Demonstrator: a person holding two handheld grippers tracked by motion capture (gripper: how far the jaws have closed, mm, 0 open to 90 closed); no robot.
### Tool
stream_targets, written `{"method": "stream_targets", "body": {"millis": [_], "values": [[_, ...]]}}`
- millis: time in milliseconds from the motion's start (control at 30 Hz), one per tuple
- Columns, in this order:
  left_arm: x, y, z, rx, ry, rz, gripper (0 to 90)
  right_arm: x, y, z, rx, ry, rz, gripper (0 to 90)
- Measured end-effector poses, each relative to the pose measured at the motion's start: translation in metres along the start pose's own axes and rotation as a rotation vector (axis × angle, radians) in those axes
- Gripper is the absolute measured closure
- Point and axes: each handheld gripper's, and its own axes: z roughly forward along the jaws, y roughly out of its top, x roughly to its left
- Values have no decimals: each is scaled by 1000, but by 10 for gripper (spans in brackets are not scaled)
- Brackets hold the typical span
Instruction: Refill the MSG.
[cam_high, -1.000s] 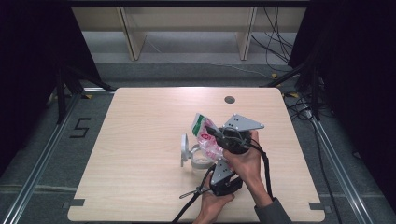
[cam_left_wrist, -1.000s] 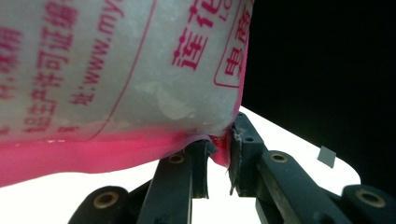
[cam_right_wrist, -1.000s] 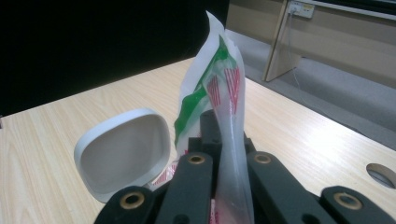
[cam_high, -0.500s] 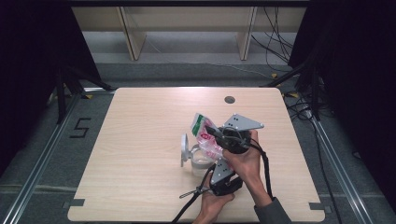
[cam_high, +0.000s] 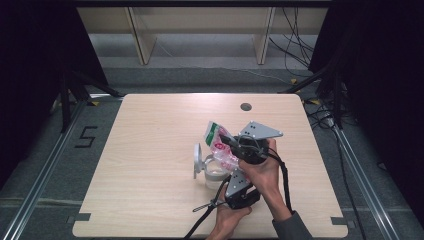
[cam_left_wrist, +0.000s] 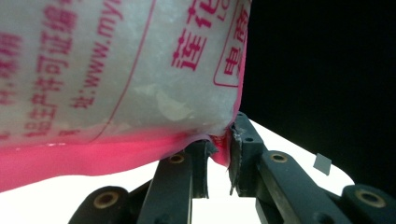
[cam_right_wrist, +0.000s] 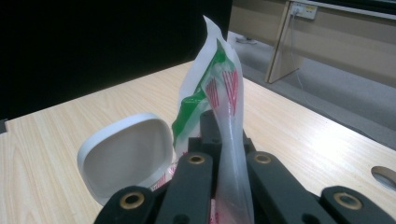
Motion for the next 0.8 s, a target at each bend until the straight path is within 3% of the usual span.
{"method": "stream_targets", "body": {"millis": [33, 133, 233, 267, 467, 533, 800], "values": [[0, 0, 0, -2, 0, 0, 789, 1, 0, 0, -1, 3, 8, 900], [0, 0, 0, 0, 5, 0, 789, -1, 1, 0, -13, -4, -28, 900], [1, 0, 0, 1, 5, 4, 789, 1, 1, 0, 1, 4, -6, 900], [0, 0, 0, 4, 11, 3, 790, 1, 1, -1, -5, -1, -25, 900], [1, 0, 0, -7, 5, 2, 791, 5, 3, -1, -7, 2, -20, 900], [1, 0, 0, -6, 5, 2, 792, 3, 3, -1, -13, -10, -52, 900], [1, 0, 0, -5, 4, 2, 792, 5, 2, 0, 4, 5, -26, 900]]}}
